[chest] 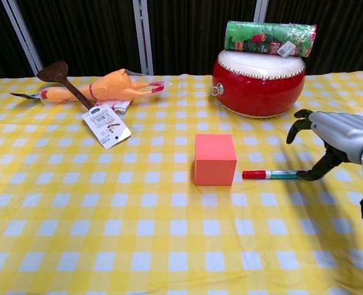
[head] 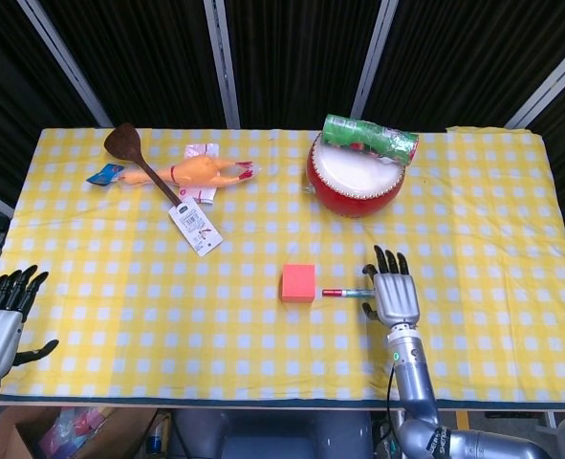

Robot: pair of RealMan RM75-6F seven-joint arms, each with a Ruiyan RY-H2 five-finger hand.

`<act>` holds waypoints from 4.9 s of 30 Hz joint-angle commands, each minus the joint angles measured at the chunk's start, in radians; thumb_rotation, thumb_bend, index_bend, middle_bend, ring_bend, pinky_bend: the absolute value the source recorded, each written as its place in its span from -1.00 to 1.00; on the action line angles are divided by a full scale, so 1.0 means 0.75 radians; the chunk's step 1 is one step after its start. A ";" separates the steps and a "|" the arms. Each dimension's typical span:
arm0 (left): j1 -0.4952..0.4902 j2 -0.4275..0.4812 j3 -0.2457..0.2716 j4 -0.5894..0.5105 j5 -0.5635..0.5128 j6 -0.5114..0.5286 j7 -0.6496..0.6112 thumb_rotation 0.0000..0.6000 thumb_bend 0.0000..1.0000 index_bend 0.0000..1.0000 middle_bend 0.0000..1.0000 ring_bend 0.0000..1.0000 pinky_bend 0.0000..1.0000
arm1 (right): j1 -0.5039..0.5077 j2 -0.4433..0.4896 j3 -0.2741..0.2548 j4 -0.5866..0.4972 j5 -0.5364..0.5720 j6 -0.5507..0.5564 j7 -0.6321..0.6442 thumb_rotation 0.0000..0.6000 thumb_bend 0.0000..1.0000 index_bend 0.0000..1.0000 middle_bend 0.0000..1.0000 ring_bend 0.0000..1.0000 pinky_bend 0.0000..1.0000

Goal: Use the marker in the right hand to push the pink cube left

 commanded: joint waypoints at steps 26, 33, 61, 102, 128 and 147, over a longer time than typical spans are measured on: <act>-0.001 0.010 0.002 -0.013 -0.012 -0.012 -0.020 1.00 -1.00 -1.00 -1.00 -1.00 -1.00 | 0.029 -0.080 -0.003 0.218 0.029 -0.061 0.105 1.00 -0.36 -0.08 -0.80 -1.00 -1.00; -0.002 0.011 0.000 -0.013 -0.016 -0.014 -0.020 1.00 -1.00 -1.00 -1.00 -1.00 -1.00 | 0.031 -0.101 -0.009 0.256 0.025 -0.070 0.120 1.00 -0.36 -0.05 -0.78 -1.00 -1.00; 0.008 0.019 -0.003 -0.013 -0.031 -0.005 -0.037 1.00 -1.00 -1.00 -1.00 -1.00 -1.00 | 0.037 -0.142 -0.023 0.366 -0.001 -0.132 0.182 1.00 0.00 0.28 -0.65 -1.00 -1.00; 0.011 0.027 0.011 -0.003 0.004 0.001 -0.058 1.00 -1.00 -1.00 -1.00 -1.00 -1.00 | 0.012 0.098 -0.029 0.182 -0.147 -0.209 0.362 1.00 0.00 0.31 -0.63 -1.00 -1.00; -0.001 0.061 0.025 -0.007 0.021 -0.028 -0.138 1.00 -1.00 -1.00 -1.00 -1.00 -1.00 | 0.141 -0.097 -0.002 0.252 -0.075 -0.195 0.164 1.00 0.00 0.32 -0.62 -0.99 -1.00; 0.003 0.061 0.029 -0.012 0.029 -0.019 -0.131 1.00 -1.00 -1.00 -1.00 -1.00 -1.00 | 0.107 -0.067 -0.010 0.198 -0.028 -0.112 0.115 1.00 0.02 0.32 -0.62 -0.99 -1.00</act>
